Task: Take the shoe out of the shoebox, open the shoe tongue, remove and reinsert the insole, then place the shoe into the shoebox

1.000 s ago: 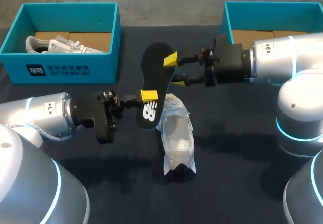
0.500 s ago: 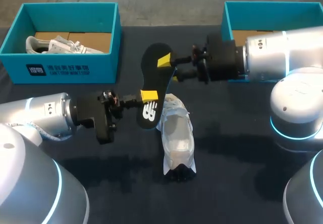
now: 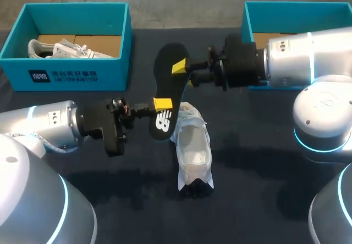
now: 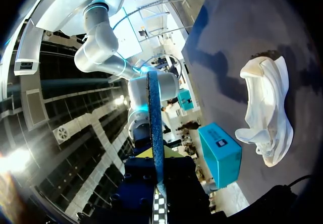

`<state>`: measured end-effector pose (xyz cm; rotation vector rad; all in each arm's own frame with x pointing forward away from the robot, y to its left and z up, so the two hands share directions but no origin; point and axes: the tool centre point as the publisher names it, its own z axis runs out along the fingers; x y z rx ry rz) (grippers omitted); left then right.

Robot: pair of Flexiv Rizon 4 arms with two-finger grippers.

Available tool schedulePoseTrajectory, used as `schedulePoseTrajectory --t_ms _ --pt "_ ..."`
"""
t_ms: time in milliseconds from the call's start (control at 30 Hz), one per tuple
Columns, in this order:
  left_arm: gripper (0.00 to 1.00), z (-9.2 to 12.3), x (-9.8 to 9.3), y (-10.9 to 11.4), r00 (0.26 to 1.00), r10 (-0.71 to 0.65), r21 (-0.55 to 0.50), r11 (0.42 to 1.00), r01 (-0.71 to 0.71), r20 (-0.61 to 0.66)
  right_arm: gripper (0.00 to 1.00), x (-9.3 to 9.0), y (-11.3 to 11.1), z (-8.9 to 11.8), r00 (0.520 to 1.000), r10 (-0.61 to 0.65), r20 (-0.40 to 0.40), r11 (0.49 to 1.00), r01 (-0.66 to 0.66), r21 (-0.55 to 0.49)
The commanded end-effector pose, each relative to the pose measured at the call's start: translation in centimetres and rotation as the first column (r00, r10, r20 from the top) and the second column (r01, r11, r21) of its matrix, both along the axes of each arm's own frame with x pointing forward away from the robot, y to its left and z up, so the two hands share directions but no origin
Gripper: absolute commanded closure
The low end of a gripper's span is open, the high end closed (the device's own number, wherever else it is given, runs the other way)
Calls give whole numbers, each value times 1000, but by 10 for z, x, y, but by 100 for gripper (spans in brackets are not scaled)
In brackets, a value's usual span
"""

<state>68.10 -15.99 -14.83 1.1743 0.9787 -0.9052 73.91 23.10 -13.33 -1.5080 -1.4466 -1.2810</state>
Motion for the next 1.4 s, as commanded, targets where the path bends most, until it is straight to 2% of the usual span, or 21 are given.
schedulePoseTrajectory --t_ms 33,200,333,433,467,767,833,900,933,1400 --pt "100 -1 -2 -2 1000 7 -3 1000 -7 3 72 -2 1 0 1000 -14 -2 1000 14 -8" --pt "100 -1 -2 -2 1000 7 -3 1000 -7 3 73 -1 -2 0 1000 -19 -1 1000 19 -6" --pt "100 -1 -2 -2 1000 7 -3 1000 -7 3 91 0 -3 1 1000 -21 -1 1000 21 -6" --pt "100 -1 -2 -2 1000 7 -3 1000 -7 3 94 -1 -2 0 1000 -18 -5 1000 18 -4" --pt "100 -1 -2 -2 1000 7 -3 1000 -7 3 100 -1 -1 0 1000 -18 -7 1000 18 -4" --pt "100 0 -3 -1 1000 10 1 1000 -10 10 100 -4 0 -3 1000 -8 -20 1000 8 3" --pt "68 1 -4 -1 1000 12 2 1000 -12 12 100 -5 0 -3 1000 -7 -20 1000 7 4" --pt "5 1 -4 0 1000 15 8 1000 -15 18 100 -6 0 -2 1000 -6 -20 1000 6 5" --pt "0 1 -5 1 1000 15 8 1000 -15 18 100 -6 -1 -3 1000 -6 -20 1000 6 5" --pt "0 3 -3 22 998 45 37 998 -46 38 100 -8 -7 -9 999 0 -42 1000 1 16"
